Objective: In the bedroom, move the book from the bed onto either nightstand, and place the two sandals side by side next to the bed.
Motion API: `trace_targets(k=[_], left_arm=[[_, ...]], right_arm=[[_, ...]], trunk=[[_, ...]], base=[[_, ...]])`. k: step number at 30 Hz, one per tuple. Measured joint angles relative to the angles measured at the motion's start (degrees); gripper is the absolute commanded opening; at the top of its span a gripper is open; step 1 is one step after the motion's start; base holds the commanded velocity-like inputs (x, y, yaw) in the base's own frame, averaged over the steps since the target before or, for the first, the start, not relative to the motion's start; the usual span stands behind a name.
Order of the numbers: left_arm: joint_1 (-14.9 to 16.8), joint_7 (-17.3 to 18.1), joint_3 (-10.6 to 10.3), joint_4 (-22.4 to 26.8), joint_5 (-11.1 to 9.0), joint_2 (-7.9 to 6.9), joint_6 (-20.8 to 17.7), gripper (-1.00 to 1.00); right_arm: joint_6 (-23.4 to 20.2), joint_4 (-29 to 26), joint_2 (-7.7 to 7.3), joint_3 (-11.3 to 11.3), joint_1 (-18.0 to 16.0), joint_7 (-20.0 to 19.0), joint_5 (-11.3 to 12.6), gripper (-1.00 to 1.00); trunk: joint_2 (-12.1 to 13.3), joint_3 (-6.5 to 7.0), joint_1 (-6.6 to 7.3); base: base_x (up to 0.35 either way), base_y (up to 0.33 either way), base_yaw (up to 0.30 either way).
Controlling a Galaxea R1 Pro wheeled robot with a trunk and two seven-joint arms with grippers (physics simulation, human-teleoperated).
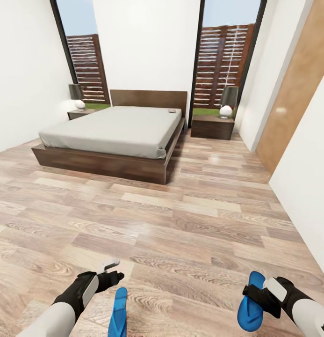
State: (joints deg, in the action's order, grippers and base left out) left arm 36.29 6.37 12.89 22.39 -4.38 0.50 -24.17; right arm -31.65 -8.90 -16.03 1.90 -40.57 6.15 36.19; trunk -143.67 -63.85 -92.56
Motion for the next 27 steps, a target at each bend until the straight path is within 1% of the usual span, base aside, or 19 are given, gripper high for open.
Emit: trace_targets(k=[14,20,27], left_arm=[[0.02,0.00,0.00,0.00,0.00,0.00,0.00,1.00],[0.02,0.03,-0.04,0.00,0.01,0.09,-0.05,1.00],[0.02,-0.34,-0.04,0.02,0.06,0.33,-0.07,1.00]], right_arm=[[0.01,0.00,-0.06,0.01,-0.01,-0.11,-0.01,-1.00],[0.09,-0.01,-0.06,0.03,-0.03,-1.69,0.00,-1.00],[0.24,-0.07,-0.06,-0.14,0.02,-2.19,-0.06,-1.00]], trunk=[[-0.19,-3.10,-0.36],[-0.27,-4.43,-0.52],[-0.36,-5.99,-0.70]], base=[[0.000,0.000,0.000],[0.000,0.000,0.000],[0.000,0.000,0.000]])
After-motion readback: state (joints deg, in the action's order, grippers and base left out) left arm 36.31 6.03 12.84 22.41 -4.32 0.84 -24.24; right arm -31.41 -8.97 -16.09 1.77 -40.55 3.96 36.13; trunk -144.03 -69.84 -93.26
